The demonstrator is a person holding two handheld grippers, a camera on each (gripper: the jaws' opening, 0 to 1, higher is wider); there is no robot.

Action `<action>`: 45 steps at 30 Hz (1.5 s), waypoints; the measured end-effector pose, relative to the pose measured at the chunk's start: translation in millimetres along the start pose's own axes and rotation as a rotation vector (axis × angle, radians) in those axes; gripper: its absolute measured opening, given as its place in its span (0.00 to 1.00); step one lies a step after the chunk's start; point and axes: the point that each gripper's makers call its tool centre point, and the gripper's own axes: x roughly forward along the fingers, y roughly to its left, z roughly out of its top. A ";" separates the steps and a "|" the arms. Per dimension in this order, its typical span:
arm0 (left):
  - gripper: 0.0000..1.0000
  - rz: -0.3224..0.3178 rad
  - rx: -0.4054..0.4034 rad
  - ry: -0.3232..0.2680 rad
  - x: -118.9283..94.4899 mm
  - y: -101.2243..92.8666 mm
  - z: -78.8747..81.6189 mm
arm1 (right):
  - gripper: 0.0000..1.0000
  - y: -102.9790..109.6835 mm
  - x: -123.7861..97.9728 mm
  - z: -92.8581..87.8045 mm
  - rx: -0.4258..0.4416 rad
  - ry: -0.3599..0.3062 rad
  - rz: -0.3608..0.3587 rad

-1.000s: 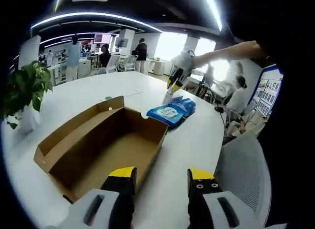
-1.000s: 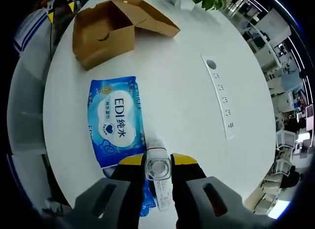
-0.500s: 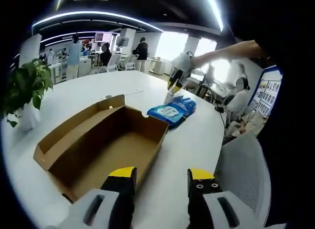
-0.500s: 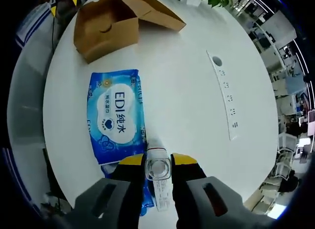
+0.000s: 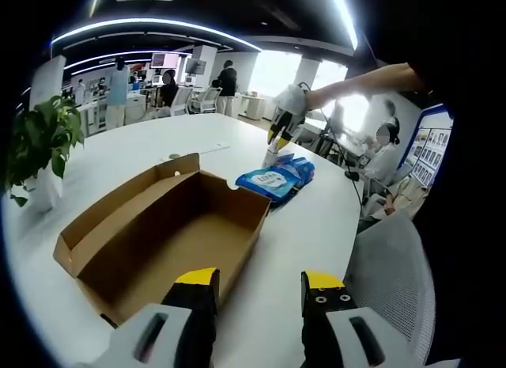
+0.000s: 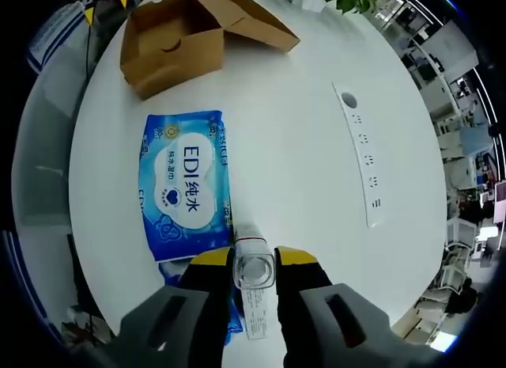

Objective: Operate the shoe box by opening the lid, removing the specified soft item, and placing it in the target area until the item is outside and the box remains undamaged.

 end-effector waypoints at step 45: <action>0.42 0.037 -0.069 -0.089 -6.7 4.0 11.1 | 0.29 -3.0 -39.2 -16.3 0.097 -0.035 -0.107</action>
